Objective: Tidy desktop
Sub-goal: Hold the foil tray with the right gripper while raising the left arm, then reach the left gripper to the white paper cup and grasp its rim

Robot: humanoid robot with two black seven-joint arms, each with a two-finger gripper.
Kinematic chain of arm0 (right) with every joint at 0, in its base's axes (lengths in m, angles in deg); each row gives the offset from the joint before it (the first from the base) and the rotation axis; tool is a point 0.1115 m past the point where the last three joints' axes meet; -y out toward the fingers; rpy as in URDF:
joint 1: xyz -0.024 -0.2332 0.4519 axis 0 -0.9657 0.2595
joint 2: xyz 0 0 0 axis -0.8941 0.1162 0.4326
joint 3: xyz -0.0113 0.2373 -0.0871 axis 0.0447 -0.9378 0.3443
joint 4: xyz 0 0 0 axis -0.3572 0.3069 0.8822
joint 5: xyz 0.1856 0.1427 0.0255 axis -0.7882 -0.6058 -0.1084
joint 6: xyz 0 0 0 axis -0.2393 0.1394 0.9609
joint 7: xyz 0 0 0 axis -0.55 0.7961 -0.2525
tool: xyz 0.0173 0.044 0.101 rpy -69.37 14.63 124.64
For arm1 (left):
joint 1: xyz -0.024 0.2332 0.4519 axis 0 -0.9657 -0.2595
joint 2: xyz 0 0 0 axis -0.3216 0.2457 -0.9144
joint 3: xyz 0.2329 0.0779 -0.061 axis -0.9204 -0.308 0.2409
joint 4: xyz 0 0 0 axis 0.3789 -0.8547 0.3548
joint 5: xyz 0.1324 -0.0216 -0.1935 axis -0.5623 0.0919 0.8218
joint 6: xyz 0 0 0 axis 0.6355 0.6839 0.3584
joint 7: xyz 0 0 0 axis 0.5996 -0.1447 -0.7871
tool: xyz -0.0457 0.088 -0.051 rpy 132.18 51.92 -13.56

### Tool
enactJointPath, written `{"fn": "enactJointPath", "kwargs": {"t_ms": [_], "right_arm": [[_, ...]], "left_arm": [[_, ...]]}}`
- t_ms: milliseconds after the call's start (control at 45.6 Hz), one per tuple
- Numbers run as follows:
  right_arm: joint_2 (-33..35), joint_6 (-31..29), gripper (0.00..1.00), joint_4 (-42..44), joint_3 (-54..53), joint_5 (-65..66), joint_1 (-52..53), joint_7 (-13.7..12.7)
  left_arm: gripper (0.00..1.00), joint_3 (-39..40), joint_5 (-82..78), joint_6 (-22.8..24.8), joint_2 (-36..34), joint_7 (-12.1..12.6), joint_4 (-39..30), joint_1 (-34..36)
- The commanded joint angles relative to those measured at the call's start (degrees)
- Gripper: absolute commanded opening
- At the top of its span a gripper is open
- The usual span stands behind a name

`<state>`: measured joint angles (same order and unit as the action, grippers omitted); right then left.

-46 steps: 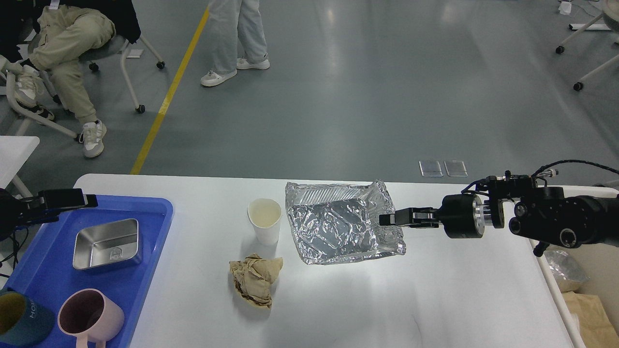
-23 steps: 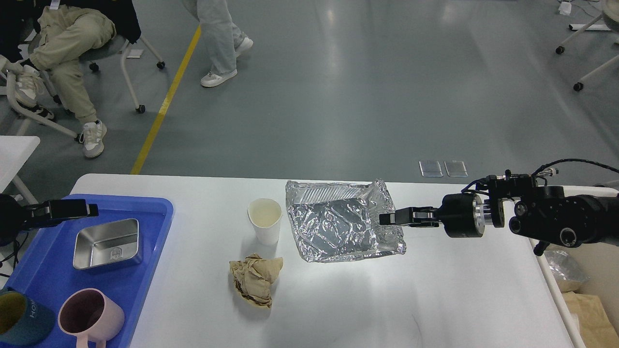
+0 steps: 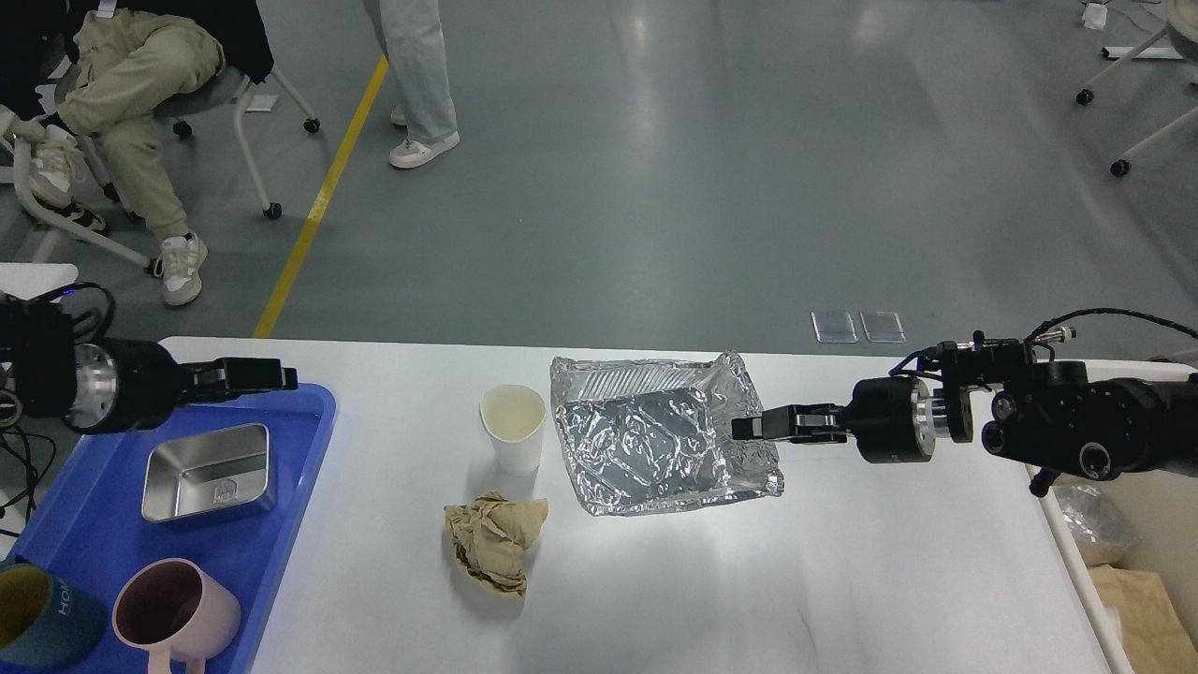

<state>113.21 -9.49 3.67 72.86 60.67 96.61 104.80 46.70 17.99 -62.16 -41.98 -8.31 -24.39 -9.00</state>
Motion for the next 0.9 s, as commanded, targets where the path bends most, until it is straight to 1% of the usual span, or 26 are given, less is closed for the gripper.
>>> {"fn": "enactJointPath", "kwargs": {"t_ms": [0,132,307,461,680,878], "right_arm": [[-0.4,0.2,0.00,0.0,0.0,-0.2,0.0,-0.1],[-0.5,0.3,0.00,0.0,0.1,-0.3,0.0,-0.1],[-0.5,0.3,0.00,0.0,0.2,-0.3,-0.2,-0.1],[-0.5,0.3,0.00,0.0,0.2,-0.3,-0.2,-0.1],[-0.5,0.3,0.00,0.1,0.1,-0.3,-0.2,0.0],[-0.5,0.3,0.00,0.5,0.1,-0.3,-0.4,0.0]], "left_arm": [[0.96,-7.7,0.4,-2.7,9.8,-0.3,5.7,5.8],[0.96,-13.0,1.5,-3.2,18.5,-0.5,11.6,9.9],[0.96,-15.3,2.1,-3.0,27.0,-2.1,17.6,11.0],[0.95,-19.5,2.9,-3.1,34.1,-2.3,21.3,11.9],[0.94,-23.2,4.6,-3.2,40.0,-2.3,25.7,12.3],[0.90,-26.2,4.9,-3.2,43.1,-2.0,27.3,12.3]]}}
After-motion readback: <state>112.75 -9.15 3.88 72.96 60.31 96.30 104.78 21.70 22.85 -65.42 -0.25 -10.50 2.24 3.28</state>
